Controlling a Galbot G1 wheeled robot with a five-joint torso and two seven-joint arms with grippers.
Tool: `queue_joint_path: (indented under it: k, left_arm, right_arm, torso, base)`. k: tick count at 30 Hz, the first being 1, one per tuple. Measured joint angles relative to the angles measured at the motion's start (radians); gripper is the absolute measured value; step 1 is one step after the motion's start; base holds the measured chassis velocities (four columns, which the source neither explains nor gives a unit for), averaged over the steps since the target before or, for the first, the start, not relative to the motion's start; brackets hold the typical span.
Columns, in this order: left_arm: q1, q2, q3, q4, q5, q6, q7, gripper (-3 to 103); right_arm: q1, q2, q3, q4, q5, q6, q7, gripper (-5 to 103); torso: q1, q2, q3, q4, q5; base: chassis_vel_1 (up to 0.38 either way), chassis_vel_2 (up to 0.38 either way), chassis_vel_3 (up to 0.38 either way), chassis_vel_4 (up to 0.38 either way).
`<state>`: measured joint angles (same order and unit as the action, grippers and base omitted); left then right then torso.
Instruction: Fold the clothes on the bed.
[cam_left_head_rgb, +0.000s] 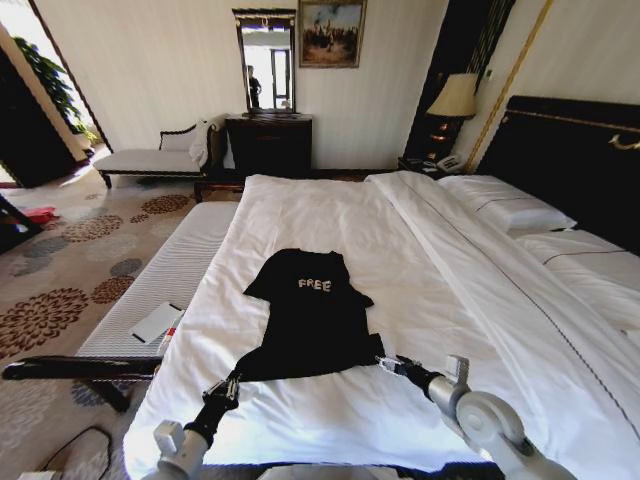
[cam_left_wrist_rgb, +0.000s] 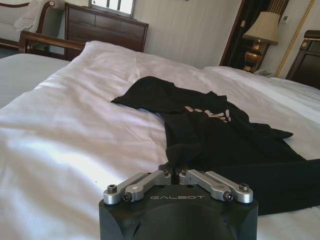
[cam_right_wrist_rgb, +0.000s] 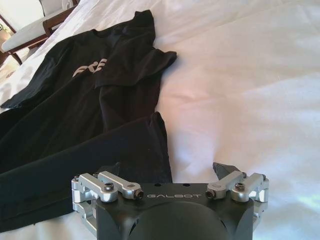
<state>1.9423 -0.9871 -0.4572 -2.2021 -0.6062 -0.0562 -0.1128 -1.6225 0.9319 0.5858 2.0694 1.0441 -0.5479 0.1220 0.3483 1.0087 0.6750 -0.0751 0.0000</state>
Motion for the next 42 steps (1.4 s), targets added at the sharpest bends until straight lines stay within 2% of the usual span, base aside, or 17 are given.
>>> queue_joint_path:
  k: [5, 6, 8, 11, 12, 13, 14, 17, 18, 20, 22, 25, 29, 30, 38, 42]
  left_arm:
    - [-0.002, 0.0, 0.004, 0.0, 0.003, 0.0, -0.001, 2]
    - [-0.003, 0.002, 0.004, 0.0, 0.003, 0.0, -0.003, 2]
    - [-0.003, 0.003, 0.004, 0.0, 0.003, 0.0, -0.003, 2]
    - [-0.003, 0.003, 0.004, 0.0, 0.002, 0.0, -0.004, 2]
    - [-0.003, 0.003, 0.004, 0.0, 0.002, 0.0, -0.004, 2]
    - [-0.003, 0.003, 0.004, 0.0, 0.002, 0.0, -0.004, 2]
    - [-0.003, 0.003, 0.004, 0.001, 0.002, 0.0, -0.004, 2]
    - [-0.002, 0.003, 0.003, 0.002, 0.002, 0.0, -0.004, 2]
    - [-0.001, 0.003, 0.003, 0.002, 0.002, 0.0, -0.004, 2]
    - [-0.001, 0.002, 0.003, 0.002, 0.002, 0.0, -0.004, 2]
    - [0.001, 0.001, 0.003, 0.002, 0.002, -0.001, -0.004, 2]
    - [0.005, -0.001, 0.001, 0.004, 0.002, -0.004, -0.002, 2]
    - [0.009, -0.002, -0.003, 0.009, 0.002, -0.008, 0.002, 2]
    - [0.01, -0.003, -0.004, 0.01, 0.002, -0.009, 0.003, 2]
    - [0.039, -0.003, -0.016, 0.006, 0.006, -0.028, 0.006, 2]
    - [0.084, -0.005, -0.03, 0.009, 0.019, -0.056, 0.019, 2]
  right_arm:
    - [-0.007, 0.001, -0.009, 0.011, 0.001, -0.001, -0.002, 101]
    - [-0.006, 0.002, -0.014, 0.015, 0.002, -0.003, -0.004, 91]
    - [-0.003, 0.003, -0.017, 0.014, 0.001, -0.003, -0.004, 80]
    - [-0.002, 0.005, -0.019, 0.012, 0.001, -0.003, -0.004, 75]
    - [-0.003, 0.005, -0.019, 0.011, 0.0, -0.003, -0.004, 64]
    - [-0.004, 0.005, -0.019, 0.011, 0.0, -0.003, -0.004, 64]
    - [-0.006, 0.005, -0.019, 0.012, 0.0, -0.002, -0.004, 58]
    - [-0.011, 0.005, -0.019, 0.015, 0.0, -0.002, -0.003, 52]
    - [-0.016, 0.005, -0.017, 0.019, -0.001, 0.0, -0.002, 41]
    - [-0.018, 0.005, -0.017, 0.021, -0.002, 0.001, -0.001, 41]
    - [-0.023, 0.005, -0.015, 0.026, -0.004, 0.005, 0.0, 30]
    - [-0.029, 0.003, -0.01, 0.033, -0.004, 0.01, 0.003, 25]
    - [-0.039, 0.003, -0.006, 0.042, -0.007, 0.019, 0.008, 4]
    - [-0.043, 0.005, -0.006, 0.047, -0.008, 0.021, 0.011, 2]
    - [-0.134, 0.015, 0.014, 0.116, -0.032, 0.025, 0.014, 0]
    - [-0.211, 0.039, 0.047, 0.172, -0.062, 0.027, 0.011, 0]
  torso:
    - [0.0, 0.0, 0.0, -0.0002, 0.0]
    - [0.0, 0.0, 0.0, -0.0002, 0.0]
    - [0.0, 0.0, 0.0, -0.0001, 0.0]
    - [0.0, 0.0, 0.0, -0.0001, 0.0]
    - [0.0, 0.0, 0.0, -0.0001, 0.0]
    - [0.0, 0.0, 0.0, -0.0001, 0.0]
    - [0.0, 0.0, 0.0, -0.0001, 0.0]
    - [0.0, 0.0, 0.0, -0.0001, 0.0]
    - [0.0, 0.0, 0.0, -0.0001, 0.0]
    - [0.0, 0.0, 0.0, -0.0002, 0.0]
    - [0.0, 0.0, 0.0, -0.0002, 0.0]
    - [0.0, 0.0, 0.0, -0.0001, 0.0]
    - [0.0, 0.0, 0.0, -0.0001, 0.0]
    - [0.0, 0.0, 0.0, -0.0001, 0.0]
    - [0.0, 0.0, 0.0, -0.0002, 0.0]
    - [0.0, 0.0, 0.0, -0.0002, -0.0001]
  base:
    - [0.0, 0.0, 0.0, 0.0]
    - [0.0, 0.0, 0.0, 0.0]
    - [0.0, 0.0, 0.0, 0.0]
    - [0.0, 0.0, 0.0, 0.0]
    - [0.0, 0.0, 0.0, 0.0]
    - [0.0, 0.0, 0.0, 0.0]
    - [0.0, 0.0, 0.0, 0.0]
    - [0.0, 0.0, 0.0, 0.0]
    - [0.0, 0.0, 0.0, 0.0]
    - [0.0, 0.0, 0.0, 0.0]
    - [0.0, 0.0, 0.0, 0.0]
    - [0.0, 0.0, 0.0, 0.0]
    - [0.0, 0.0, 0.0, 0.0]
    - [0.0, 0.0, 0.0, 0.0]
    - [0.0, 0.0, 0.0, 0.0]
    - [0.0, 0.0, 0.0, 0.0]
